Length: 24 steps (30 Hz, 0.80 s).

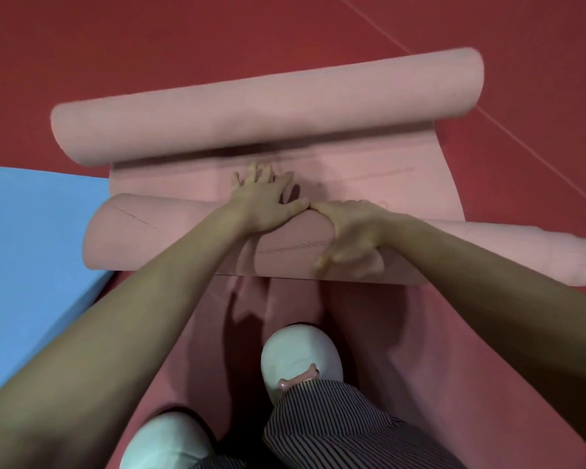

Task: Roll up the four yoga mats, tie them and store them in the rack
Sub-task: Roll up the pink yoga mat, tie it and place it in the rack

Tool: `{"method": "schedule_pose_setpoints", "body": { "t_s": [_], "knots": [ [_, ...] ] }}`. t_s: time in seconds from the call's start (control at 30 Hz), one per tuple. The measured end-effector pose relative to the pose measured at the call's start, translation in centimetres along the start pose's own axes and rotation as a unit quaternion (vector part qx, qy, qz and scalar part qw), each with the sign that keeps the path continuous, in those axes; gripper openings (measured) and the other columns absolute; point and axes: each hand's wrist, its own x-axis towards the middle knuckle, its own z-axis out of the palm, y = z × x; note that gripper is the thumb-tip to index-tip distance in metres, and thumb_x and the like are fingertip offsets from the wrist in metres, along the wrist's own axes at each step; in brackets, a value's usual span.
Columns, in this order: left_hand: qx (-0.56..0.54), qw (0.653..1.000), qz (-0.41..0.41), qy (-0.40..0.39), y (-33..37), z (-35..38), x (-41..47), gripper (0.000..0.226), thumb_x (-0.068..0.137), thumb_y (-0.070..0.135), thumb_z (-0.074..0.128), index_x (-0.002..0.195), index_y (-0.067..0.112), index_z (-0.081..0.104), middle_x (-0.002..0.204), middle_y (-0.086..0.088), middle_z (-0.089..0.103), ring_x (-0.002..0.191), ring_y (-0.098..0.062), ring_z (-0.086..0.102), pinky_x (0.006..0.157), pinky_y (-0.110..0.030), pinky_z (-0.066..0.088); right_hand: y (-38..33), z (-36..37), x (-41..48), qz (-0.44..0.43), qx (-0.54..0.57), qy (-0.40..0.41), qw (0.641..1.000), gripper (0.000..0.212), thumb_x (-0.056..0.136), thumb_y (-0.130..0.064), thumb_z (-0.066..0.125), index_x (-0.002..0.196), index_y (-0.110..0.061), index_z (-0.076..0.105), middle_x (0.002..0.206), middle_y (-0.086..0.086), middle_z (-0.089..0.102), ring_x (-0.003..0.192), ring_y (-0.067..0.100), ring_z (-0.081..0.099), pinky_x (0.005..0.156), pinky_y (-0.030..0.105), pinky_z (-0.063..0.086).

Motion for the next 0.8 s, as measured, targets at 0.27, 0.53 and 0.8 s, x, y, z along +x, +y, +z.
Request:
{"method": "schedule_pose_setpoints", "body": {
  "t_s": [0.27,0.53,0.8],
  "knots": [
    [0.124,0.989,0.082,0.026,-2.1,0.3,-4.0,0.119,0.045,0.094,0.039,0.149,0.039,0.020,0.153,0.000,0.029,0.137,-0.024,0.030,0.111,-0.044,0.020,1.6,-1.6,1.2,0.018,0.000,0.010,1.000,0.109,0.054,-0.071,0.073,0.144,-0.033,0.027,0.144,-0.004,0.030,0.131,0.025,0.036,0.109,0.042,0.030],
    [0.158,0.983,0.082,0.036,-2.6,-0.5,-3.4,0.119,0.047,0.084,0.065,0.148,0.038,0.022,0.141,0.000,0.047,0.128,-0.024,0.045,0.106,-0.037,0.032,2.8,-2.1,1.1,0.049,0.129,-0.022,0.990,0.088,0.055,-0.072,0.071,0.132,-0.039,0.047,0.123,-0.013,0.054,0.120,0.014,0.049,0.093,0.024,0.035],
    [0.138,0.985,0.100,0.032,-2.1,-0.8,-3.1,0.118,0.046,0.083,0.066,0.146,0.036,0.027,0.143,0.004,0.046,0.127,-0.024,0.046,0.105,-0.036,0.033,3.8,-2.1,1.1,0.046,0.169,-0.029,0.984,0.076,0.059,-0.060,0.078,0.127,-0.038,0.054,0.109,-0.019,0.058,0.105,0.007,0.054,0.090,0.021,0.037]
  ]
}}
